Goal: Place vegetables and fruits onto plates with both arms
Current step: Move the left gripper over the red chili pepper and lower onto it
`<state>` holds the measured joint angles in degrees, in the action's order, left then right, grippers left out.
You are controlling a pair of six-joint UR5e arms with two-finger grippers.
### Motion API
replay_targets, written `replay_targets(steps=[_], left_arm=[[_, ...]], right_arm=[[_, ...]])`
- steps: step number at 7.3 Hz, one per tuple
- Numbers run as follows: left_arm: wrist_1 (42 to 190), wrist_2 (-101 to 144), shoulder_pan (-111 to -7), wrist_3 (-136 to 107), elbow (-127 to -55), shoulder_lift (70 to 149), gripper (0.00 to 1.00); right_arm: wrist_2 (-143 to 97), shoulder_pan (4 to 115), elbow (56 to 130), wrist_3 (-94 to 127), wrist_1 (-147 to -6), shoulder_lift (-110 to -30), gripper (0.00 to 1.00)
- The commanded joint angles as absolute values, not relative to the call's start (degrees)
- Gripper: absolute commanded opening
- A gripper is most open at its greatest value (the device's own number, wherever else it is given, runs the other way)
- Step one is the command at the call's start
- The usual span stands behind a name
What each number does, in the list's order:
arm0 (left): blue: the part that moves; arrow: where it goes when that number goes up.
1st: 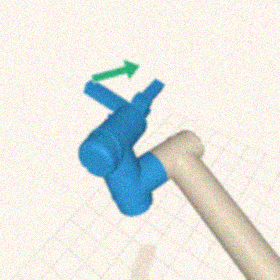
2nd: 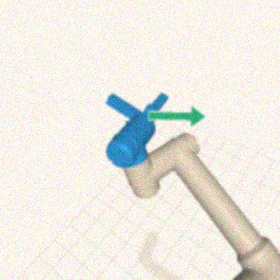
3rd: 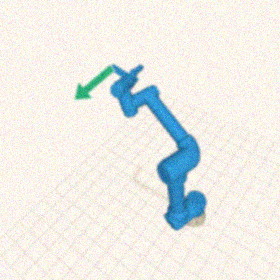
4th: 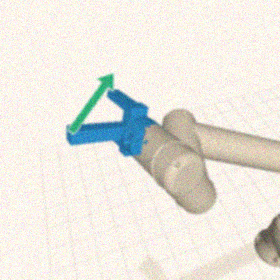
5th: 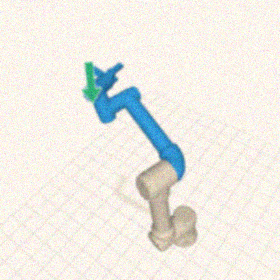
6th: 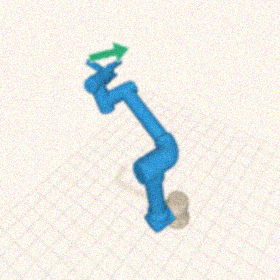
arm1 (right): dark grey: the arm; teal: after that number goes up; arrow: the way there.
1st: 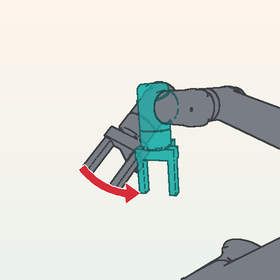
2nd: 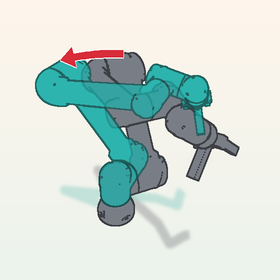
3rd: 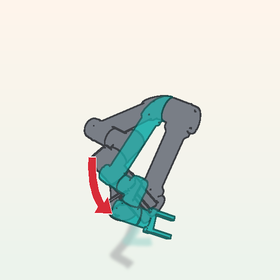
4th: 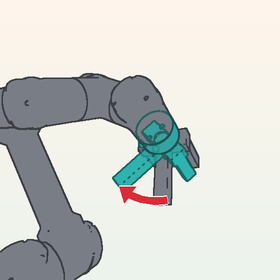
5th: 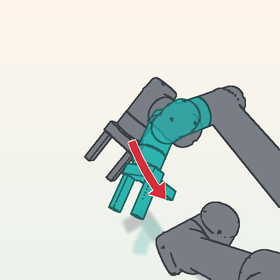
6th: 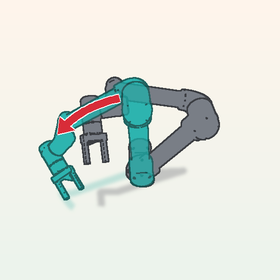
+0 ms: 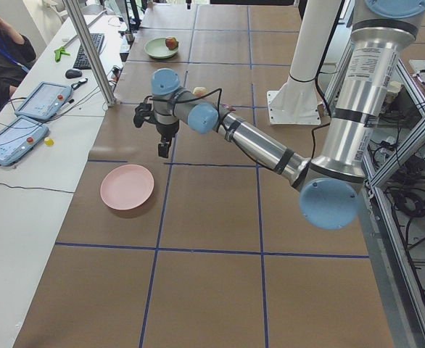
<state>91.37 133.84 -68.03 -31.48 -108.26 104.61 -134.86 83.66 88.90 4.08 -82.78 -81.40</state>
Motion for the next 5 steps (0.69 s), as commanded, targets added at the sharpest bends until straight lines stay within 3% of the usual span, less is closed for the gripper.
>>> replay_targets(steps=[1, 3, 5], left_arm=[[90.97, 131.50, -54.37, -47.73, -108.37, 112.21, 1.00], [90.88, 116.28, -40.94, -64.79, -104.97, 118.72, 1.00], [91.84, 109.19, -35.44, -75.79, -93.75, 128.37, 1.00]], right_arm=[[-134.56, 84.64, 93.77, 2.02, -83.94, -88.05, 1.00], [-134.65, 84.64, 93.78, 2.11, -83.85, -88.24, 1.00], [-134.74, 84.64, 93.78, 2.20, -83.85, -88.24, 1.00]])
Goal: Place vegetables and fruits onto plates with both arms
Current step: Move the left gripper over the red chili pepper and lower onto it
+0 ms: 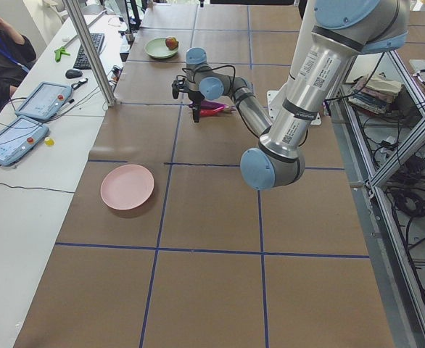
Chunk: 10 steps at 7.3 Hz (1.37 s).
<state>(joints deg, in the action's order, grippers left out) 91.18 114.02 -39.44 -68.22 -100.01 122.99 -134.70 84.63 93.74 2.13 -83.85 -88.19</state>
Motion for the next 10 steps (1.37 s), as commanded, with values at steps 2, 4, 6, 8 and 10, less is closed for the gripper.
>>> replay_targets(steps=[2, 4, 6, 8, 10], left_arm=[[93.85, 107.32, -32.97, -79.70, -90.01, 130.69, 0.91], [101.14, 104.86, -31.82, -82.70, -82.56, 133.23, 0.86], [101.34, 104.85, -31.73, -82.79, -81.56, 133.68, 0.83], [101.42, 104.51, -31.21, -82.79, -80.87, 133.77, 0.76], [101.95, 104.06, -30.76, -82.79, -80.68, 133.86, 0.61]], right_arm=[[-134.82, 84.64, 93.78, 2.20, -83.85, -88.33, 1.00], [-134.74, 84.64, 93.78, 2.20, -83.85, -88.33, 1.00], [-134.74, 84.64, 93.78, 2.11, -83.85, -88.42, 1.00], [-134.74, 84.64, 93.69, 2.11, -83.76, -88.51, 1.00], [-134.74, 84.55, 93.69, 2.11, -83.85, -88.68, 1.00]])
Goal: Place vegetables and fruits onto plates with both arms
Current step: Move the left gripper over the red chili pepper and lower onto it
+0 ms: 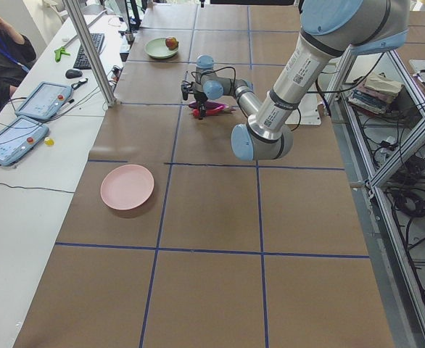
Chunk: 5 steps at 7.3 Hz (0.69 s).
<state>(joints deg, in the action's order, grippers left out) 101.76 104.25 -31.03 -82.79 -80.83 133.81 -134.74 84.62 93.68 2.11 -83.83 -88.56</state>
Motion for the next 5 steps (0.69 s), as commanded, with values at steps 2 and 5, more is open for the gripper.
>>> replay_targets(steps=[2, 5], left_arm=[[102.04, 104.15, -30.59, -82.71, -80.77, 133.94, 0.05], [103.18, 105.37, -36.09, -79.48, -81.39, 133.86, 0.00]], right_arm=[[-134.65, 84.64, 93.60, 2.11, -83.85, -88.68, 1.00], [-134.74, 84.55, 93.60, 2.11, -83.85, -88.68, 1.00]])
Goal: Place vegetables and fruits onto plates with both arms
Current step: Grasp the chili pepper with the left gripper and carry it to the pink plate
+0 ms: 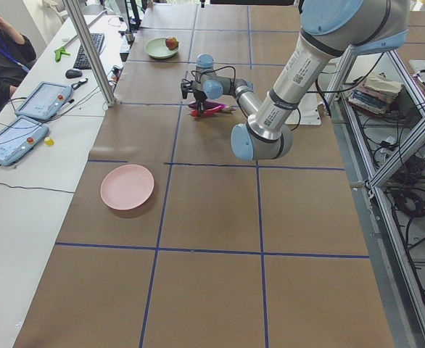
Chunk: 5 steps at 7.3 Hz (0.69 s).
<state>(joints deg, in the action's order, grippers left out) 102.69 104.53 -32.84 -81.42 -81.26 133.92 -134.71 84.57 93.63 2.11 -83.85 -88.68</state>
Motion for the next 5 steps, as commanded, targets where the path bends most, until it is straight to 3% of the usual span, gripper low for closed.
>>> replay_targets(steps=[1, 2, 5], left_arm=[[102.84, 110.60, -42.74, -72.75, -81.13, 133.25, 0.00], [102.57, 115.44, -49.24, -71.03, -80.17, 132.46, 0.00], [105.97, 117.51, -63.59, -59.22, -63.87, 132.54, 0.01]], right_arm=[[-134.74, 84.55, 93.52, 2.20, -83.85, -88.68, 1.00], [-134.74, 84.55, 93.43, 2.20, -83.85, -88.68, 1.00], [-134.74, 84.46, 93.16, 2.20, -83.85, -88.68, 1.00]])
